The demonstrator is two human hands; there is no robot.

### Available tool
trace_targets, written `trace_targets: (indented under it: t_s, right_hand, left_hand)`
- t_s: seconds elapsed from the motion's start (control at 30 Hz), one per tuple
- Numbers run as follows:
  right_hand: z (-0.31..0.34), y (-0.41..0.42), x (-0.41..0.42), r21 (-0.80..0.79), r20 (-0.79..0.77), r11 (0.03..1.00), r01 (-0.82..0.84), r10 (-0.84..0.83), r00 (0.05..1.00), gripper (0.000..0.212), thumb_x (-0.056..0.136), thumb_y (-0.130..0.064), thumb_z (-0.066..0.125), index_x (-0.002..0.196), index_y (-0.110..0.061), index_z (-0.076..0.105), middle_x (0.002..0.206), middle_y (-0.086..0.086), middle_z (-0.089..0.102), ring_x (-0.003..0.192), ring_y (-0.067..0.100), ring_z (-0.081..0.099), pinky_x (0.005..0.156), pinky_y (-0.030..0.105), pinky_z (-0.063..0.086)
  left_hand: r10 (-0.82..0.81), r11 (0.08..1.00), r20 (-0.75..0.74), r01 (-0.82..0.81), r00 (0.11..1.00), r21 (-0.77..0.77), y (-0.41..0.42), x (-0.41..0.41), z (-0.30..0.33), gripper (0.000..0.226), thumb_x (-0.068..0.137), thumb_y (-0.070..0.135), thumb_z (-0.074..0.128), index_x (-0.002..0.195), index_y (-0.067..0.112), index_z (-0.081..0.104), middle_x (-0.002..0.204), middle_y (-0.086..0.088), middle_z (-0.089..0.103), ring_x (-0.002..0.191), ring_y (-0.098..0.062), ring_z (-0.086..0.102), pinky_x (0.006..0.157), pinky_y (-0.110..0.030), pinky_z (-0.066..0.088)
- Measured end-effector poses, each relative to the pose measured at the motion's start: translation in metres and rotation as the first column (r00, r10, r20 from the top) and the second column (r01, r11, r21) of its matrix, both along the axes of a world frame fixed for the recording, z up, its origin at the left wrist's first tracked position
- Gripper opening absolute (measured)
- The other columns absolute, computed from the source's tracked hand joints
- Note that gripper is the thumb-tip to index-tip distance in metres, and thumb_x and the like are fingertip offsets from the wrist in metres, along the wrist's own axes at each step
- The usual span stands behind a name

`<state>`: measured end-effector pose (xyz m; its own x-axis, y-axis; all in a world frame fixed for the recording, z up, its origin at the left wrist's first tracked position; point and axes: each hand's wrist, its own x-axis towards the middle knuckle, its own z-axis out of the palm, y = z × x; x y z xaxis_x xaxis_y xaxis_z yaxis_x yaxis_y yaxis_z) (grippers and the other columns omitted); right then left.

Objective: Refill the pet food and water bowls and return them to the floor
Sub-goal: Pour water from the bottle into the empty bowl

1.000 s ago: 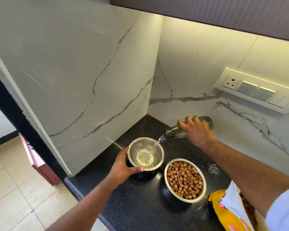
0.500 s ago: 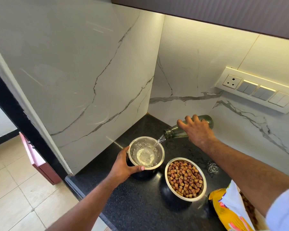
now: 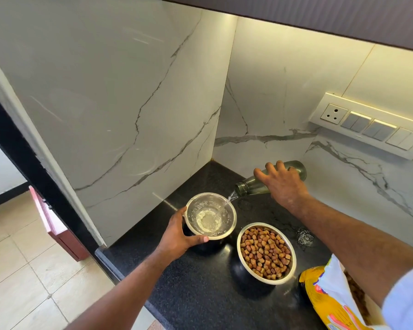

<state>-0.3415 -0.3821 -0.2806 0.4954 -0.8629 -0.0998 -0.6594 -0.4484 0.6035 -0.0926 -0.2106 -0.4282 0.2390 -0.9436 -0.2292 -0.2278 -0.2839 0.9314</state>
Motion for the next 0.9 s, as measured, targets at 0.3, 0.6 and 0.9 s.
trace_targets:
  t_s: [0.3,0.6,0.9]
  right_hand:
    - [0.0007,0.0013,0.0011,-0.008,-0.001,1.000,-0.002,0.002,1.000,0.088,0.079,-0.028,0.083,0.146,-0.026,0.027,0.139,0.016,0.049,0.125,0.037,0.051,0.087,0.049,0.058]
    - [0.0012,0.0020,0.0037,-0.022,-0.022,1.000,-0.008,0.007,1.000,0.090,0.079,-0.029,0.084,0.148,-0.027,0.026,0.142,0.018,0.047,0.128,0.038,0.049,0.092,0.051,0.056]
    - [-0.0040,-0.0015,0.0032,-0.024,-0.039,1.000,-0.001,0.000,0.999,0.092,0.075,-0.029,0.087,0.145,-0.026,0.028,0.138,0.019,0.049,0.125,0.038,0.051,0.088,0.051,0.057]
  left_hand:
    - [0.003,1.000,0.004,-0.003,1.000,0.005,0.0002,0.0003,0.0008,0.121,0.057,0.044,0.099,0.155,0.029,0.030,0.161,0.000,0.037,0.147,-0.020,0.036,0.122,-0.046,0.032]
    - [-0.001,1.000,-0.006,0.001,1.000,0.014,0.0001,0.0021,0.0002,0.121,0.055,0.046,0.099,0.154,0.031,0.031,0.160,0.001,0.039,0.147,-0.019,0.037,0.120,-0.043,0.031]
    - [-0.008,1.000,0.003,0.008,1.000,0.010,0.0006,0.0031,-0.0009,0.120,0.056,0.043,0.099,0.154,0.030,0.031,0.160,0.001,0.038,0.147,-0.019,0.038,0.121,-0.045,0.032]
